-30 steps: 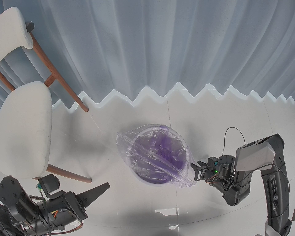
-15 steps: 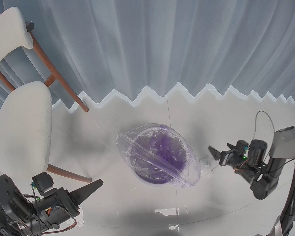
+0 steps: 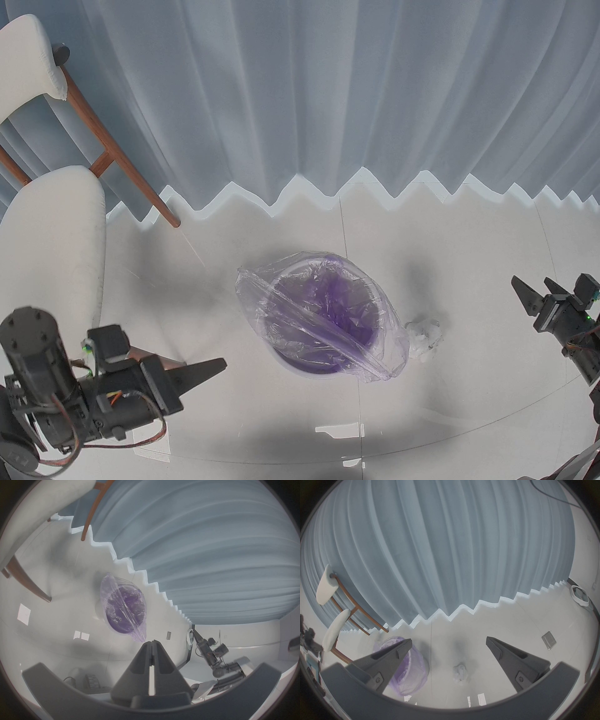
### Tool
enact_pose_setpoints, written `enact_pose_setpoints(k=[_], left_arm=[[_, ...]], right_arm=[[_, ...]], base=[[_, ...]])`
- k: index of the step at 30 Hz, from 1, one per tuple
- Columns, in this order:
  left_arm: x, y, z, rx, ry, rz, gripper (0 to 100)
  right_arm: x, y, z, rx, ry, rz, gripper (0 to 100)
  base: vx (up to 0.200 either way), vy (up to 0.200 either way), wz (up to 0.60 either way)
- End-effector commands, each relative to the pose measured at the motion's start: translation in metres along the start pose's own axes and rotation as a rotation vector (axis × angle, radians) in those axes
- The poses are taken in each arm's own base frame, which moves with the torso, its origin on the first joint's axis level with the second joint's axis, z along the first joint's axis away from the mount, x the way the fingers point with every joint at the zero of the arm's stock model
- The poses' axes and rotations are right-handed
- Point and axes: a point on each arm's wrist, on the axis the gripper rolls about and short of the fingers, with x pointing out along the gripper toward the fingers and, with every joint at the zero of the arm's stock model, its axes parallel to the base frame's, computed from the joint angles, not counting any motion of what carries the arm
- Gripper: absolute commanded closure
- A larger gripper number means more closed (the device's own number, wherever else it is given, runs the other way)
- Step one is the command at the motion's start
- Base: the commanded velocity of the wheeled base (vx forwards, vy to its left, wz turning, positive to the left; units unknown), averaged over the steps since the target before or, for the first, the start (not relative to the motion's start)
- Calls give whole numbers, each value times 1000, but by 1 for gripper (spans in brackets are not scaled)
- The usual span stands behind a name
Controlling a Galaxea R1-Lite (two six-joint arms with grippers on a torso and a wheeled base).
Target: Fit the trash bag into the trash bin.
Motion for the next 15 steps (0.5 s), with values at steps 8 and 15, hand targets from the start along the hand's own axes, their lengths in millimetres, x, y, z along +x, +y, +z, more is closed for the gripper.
enact_pose_setpoints(k=[8,15], left_arm=[[156,-28,44,-11,212,240,0],[199,-6,18,-4,299,323,0]], right_arm=[[-101,5,14,12,-10,-24,0],[-91,11,40,8,-57,7,0]], base=[[0,0,0],[0,0,0]])
